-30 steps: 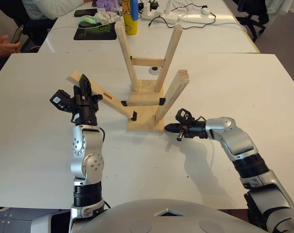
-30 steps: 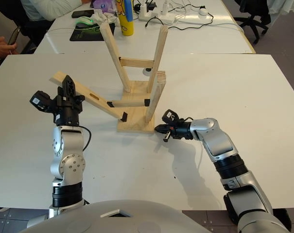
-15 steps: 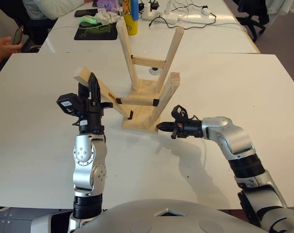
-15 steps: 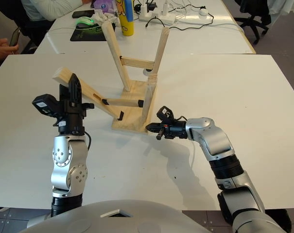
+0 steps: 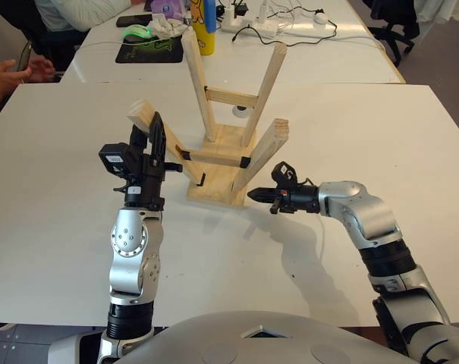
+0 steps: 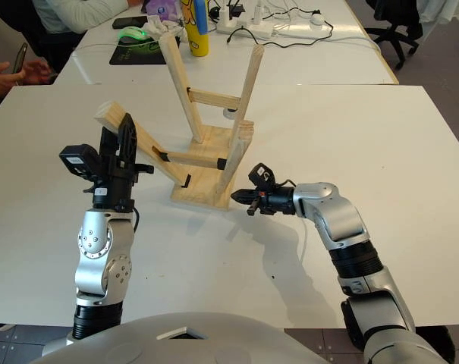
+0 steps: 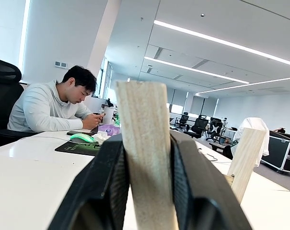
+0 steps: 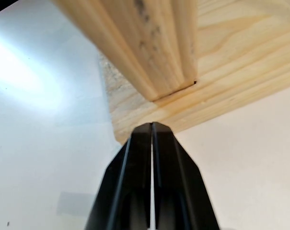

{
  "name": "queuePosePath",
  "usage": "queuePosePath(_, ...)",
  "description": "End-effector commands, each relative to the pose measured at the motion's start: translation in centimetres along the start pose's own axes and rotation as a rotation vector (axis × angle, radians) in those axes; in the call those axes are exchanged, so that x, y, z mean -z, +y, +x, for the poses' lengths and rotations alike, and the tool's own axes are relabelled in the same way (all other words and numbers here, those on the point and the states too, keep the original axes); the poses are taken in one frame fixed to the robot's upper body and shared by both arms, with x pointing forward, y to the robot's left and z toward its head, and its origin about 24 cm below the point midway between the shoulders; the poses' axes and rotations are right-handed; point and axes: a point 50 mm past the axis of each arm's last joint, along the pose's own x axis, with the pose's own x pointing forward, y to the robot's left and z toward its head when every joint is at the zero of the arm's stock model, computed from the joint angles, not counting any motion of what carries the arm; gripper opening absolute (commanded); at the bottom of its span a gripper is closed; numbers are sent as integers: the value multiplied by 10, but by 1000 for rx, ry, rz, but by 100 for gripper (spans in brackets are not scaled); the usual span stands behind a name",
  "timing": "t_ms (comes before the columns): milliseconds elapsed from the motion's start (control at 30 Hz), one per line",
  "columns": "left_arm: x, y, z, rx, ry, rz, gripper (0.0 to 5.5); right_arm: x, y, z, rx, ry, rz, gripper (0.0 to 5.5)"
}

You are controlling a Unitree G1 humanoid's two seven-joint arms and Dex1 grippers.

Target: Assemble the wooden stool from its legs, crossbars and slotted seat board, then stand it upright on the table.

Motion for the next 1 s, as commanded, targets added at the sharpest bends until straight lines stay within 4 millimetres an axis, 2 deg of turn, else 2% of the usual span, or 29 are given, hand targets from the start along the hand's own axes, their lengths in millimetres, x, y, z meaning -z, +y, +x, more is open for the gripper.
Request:
queuePosePath(33, 37, 12, -21, -18, 220, 67, 105, -17, -12, -14, 43, -55, -34, 0)
queuePosePath(267, 39, 8, -19, 30, 225, 100, 105, -49, -25, -33, 75, -163, -87, 0)
queuePosePath(467, 38, 8, -14, 59, 225, 124, 105, -52, -22, -31, 81, -172, -111, 0)
queuePosePath(667, 31, 2, -7, 130, 222, 162, 106, -64, -34, -38, 182, -254, -113, 0)
queuePosePath(833, 27, -2, -3, 205, 224, 219, 106, -88, -39, -50, 215, -427, -95, 0)
queuePosePath(1000, 27, -5, 1, 261, 230, 251, 106, -93, -36, -60, 213, -528, -78, 0)
